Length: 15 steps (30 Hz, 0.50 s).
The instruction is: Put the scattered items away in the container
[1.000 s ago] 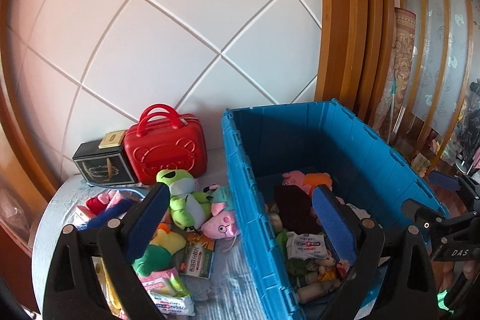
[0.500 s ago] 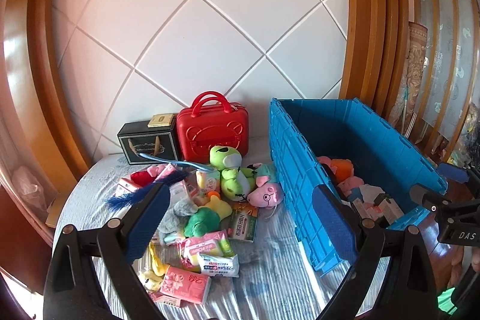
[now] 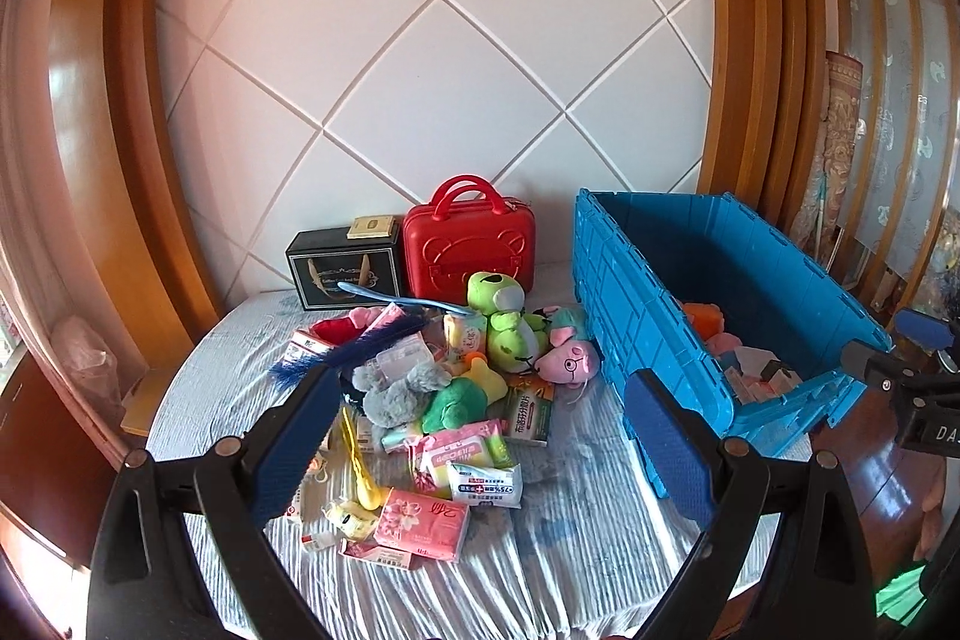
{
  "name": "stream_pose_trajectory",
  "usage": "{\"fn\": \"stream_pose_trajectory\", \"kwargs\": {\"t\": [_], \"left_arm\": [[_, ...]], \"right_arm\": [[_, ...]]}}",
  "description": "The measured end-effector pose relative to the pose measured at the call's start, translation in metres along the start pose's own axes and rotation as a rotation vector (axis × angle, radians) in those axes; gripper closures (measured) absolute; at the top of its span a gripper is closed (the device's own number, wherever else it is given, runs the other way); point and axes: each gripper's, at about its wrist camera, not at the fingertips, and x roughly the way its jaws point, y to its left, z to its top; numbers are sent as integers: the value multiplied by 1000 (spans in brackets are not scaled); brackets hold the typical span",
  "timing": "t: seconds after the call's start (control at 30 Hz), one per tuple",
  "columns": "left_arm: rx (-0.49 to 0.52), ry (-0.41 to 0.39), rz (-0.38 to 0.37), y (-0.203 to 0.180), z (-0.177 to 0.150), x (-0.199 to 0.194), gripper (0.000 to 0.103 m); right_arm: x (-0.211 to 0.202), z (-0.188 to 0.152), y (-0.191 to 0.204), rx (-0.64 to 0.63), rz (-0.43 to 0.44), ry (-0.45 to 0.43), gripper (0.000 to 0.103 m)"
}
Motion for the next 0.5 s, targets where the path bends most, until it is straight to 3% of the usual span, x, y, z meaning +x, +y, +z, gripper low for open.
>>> {"fn": "stream_pose_trajectory", "kwargs": {"t": [0.5], "left_arm": [[-84,15,79,-12,-8,-20,6]], "right_arm": [[-22,-9,-10,-25,64,-11,0]]}}
